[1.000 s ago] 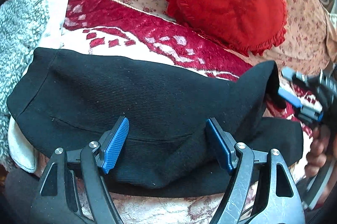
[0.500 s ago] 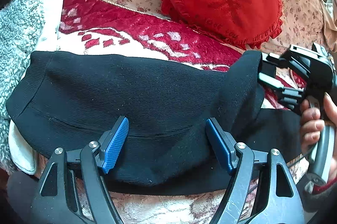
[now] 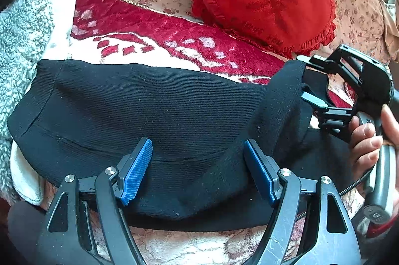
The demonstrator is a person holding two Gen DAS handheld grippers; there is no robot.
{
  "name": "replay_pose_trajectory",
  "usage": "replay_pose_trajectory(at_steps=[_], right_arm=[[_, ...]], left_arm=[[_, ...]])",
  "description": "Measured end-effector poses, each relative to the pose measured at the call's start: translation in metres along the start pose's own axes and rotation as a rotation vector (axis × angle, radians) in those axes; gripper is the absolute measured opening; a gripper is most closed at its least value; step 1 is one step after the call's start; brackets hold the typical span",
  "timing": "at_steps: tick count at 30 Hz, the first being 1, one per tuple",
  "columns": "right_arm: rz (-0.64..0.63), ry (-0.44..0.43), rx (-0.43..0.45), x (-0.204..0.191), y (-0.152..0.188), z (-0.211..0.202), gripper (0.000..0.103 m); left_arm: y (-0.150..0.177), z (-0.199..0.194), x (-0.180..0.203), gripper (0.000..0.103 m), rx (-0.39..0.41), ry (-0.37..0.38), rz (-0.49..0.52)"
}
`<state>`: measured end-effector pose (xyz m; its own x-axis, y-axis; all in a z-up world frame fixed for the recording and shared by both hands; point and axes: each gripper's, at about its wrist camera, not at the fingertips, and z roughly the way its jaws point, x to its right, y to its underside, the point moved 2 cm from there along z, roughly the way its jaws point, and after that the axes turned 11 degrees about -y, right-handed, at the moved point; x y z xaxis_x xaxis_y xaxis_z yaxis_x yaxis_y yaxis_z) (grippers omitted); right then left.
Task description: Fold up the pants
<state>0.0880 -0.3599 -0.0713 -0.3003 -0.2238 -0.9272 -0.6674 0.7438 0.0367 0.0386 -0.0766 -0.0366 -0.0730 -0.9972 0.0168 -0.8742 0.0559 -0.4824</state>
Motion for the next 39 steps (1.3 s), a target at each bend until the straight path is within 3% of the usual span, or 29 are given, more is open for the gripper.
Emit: replay_pose_trajectory(at_steps=[1, 3, 5, 9, 15, 19, 21, 25, 28, 30, 32, 36, 39], right_arm=[[-0.012, -0.002, 0.002, 0.000, 0.000, -0.001, 0.048], [-0.049, 0.009, 0.019, -0.001, -0.002, -0.004, 0.022], [-0.089, 0.018, 0.045, -0.002, -0.006, -0.010, 0.004], [-0.237, 0.046, 0.100, -0.021, -0.007, -0.043, 0.004], [-0.529, 0.166, 0.138, -0.054, 0.031, -0.130, 0.004], [-0.628, 0.308, 0.063, -0.036, 0.062, -0.167, 0.004], [-0.620, 0.404, -0.003, -0.008, 0.070, -0.164, 0.004], [-0.601, 0.502, -0.090, 0.028, 0.077, -0.147, 0.004], [-0.605, 0.530, -0.120, 0.029, 0.081, -0.149, 0.008], [-0.621, 0.542, -0.166, 0.021, 0.085, -0.149, 0.022], [-0.661, 0.493, -0.217, 0.008, 0.095, -0.153, 0.028], [-0.701, 0.350, -0.285, -0.010, 0.115, -0.135, 0.029], [-0.851, 0.405, -0.285, -0.017, 0.136, -0.113, 0.029]], left_arm=[[0.000, 0.001, 0.000, 0.076, -0.002, 0.000, 0.002], [-0.001, 0.001, -0.001, 0.076, -0.005, 0.001, 0.004], [-0.001, 0.000, -0.001, 0.076, -0.007, 0.004, 0.002], [0.000, -0.003, -0.005, 0.076, -0.021, 0.025, -0.003], [0.012, -0.012, -0.009, 0.076, -0.050, 0.085, -0.006], [0.019, -0.019, -0.015, 0.076, -0.037, 0.073, -0.019], [0.020, -0.018, -0.019, 0.076, -0.041, 0.062, -0.033], [0.024, -0.019, -0.021, 0.076, -0.049, 0.043, -0.034], [0.027, -0.023, -0.022, 0.076, -0.042, 0.034, -0.029], [0.027, -0.024, -0.026, 0.076, -0.043, 0.038, -0.042], [0.027, -0.025, -0.031, 0.076, -0.043, 0.038, -0.070], [0.026, -0.030, -0.041, 0.076, -0.041, 0.042, -0.113], [0.027, -0.036, -0.046, 0.076, -0.032, 0.040, -0.120]])
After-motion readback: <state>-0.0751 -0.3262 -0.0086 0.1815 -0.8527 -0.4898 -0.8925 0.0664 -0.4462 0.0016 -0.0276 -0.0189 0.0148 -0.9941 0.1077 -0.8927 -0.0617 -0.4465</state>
